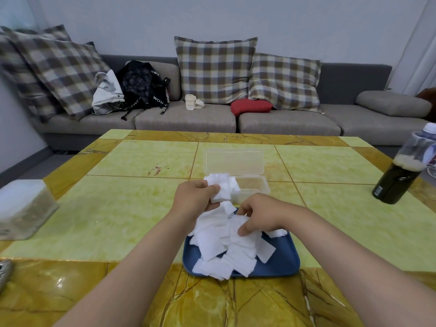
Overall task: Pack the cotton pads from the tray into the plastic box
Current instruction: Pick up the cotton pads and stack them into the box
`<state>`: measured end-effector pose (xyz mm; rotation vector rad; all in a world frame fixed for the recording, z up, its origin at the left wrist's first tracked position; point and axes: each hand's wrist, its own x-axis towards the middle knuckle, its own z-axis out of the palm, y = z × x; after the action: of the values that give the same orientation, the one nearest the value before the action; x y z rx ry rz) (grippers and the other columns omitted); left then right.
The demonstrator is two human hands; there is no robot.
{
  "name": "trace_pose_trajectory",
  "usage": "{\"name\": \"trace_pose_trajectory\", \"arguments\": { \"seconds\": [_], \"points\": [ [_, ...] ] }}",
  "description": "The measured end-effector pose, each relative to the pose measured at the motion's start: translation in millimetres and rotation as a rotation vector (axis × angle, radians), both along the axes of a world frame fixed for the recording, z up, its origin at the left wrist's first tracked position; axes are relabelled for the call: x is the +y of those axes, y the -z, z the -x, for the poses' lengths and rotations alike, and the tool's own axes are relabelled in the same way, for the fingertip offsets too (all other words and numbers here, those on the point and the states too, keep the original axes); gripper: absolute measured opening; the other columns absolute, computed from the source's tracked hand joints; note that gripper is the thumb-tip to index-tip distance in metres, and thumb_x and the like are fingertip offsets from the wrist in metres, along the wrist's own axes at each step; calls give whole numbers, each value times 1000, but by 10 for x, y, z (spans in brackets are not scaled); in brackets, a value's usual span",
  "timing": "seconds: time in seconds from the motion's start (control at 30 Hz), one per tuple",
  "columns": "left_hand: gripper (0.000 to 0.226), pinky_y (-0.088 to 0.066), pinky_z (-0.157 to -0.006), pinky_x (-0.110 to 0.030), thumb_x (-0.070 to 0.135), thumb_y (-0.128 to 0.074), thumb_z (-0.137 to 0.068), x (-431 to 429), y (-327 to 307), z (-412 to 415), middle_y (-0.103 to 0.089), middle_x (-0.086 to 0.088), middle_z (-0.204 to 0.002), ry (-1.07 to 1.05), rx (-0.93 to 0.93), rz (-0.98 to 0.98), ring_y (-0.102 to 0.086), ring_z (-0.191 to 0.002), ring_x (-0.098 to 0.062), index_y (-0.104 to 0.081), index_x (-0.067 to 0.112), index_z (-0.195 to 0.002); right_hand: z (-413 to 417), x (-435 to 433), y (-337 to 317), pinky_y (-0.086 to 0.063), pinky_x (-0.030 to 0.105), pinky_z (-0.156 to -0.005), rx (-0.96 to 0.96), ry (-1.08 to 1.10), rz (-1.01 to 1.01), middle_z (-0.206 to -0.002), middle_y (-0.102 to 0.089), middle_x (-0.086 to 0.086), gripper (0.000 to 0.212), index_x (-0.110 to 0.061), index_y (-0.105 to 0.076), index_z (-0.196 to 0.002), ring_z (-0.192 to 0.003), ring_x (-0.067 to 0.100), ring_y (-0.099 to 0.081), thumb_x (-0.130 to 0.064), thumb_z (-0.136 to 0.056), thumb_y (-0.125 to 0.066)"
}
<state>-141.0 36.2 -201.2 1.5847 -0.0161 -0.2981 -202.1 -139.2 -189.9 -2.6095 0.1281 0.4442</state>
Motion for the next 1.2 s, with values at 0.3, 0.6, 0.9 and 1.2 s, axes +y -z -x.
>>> {"name": "trace_pose_trajectory", "arguments": {
  "seconds": [0.3, 0.6, 0.9, 1.2],
  "points": [
    [17, -56, -55, -16, 7, -69, -90, -5, 0, 24, -69, -17, -93, -43, 18, 0, -74, -94, -34, -69, -9, -95, 35, -295, -97, -49, 22, -59, -52, 198, -335, -86, -74, -1, 9, -13, -75, -96, -68, 11, -67, -13, -87, -77],
    [11, -63, -75, -30, 7, -69, -90, -63, 2, 52, -69, -11, -87, -38, 81, 90, -76, -86, -28, -68, -1, -84, 78, -348, -292, -52, 26, -62, -15, 254, -971, -93, -73, 11, 20, 0, -69, -114, -71, 17, -64, -2, -101, -54],
    [27, -63, -76, -32, 17, -57, -100, -198, -87, 180, -76, -17, -108, 157, 236, 351, -76, -96, -26, -68, 1, -118, 71, -174, -315, -50, 27, -57, -254, 372, -911, -82, -74, 10, 12, -2, -72, -103, -63, 16, -66, -9, -94, -67],
    [37, -61, -84, -38, 35, -57, -100, -211, -114, 208, -77, -17, -105, 168, 194, 364, -75, -97, -30, -68, 2, -114, 61, -155, -303, -51, 26, -52, -341, 409, -673, -72, -72, 9, 8, -5, -75, -91, -58, 16, -65, -12, -89, -72]
  ]
}}
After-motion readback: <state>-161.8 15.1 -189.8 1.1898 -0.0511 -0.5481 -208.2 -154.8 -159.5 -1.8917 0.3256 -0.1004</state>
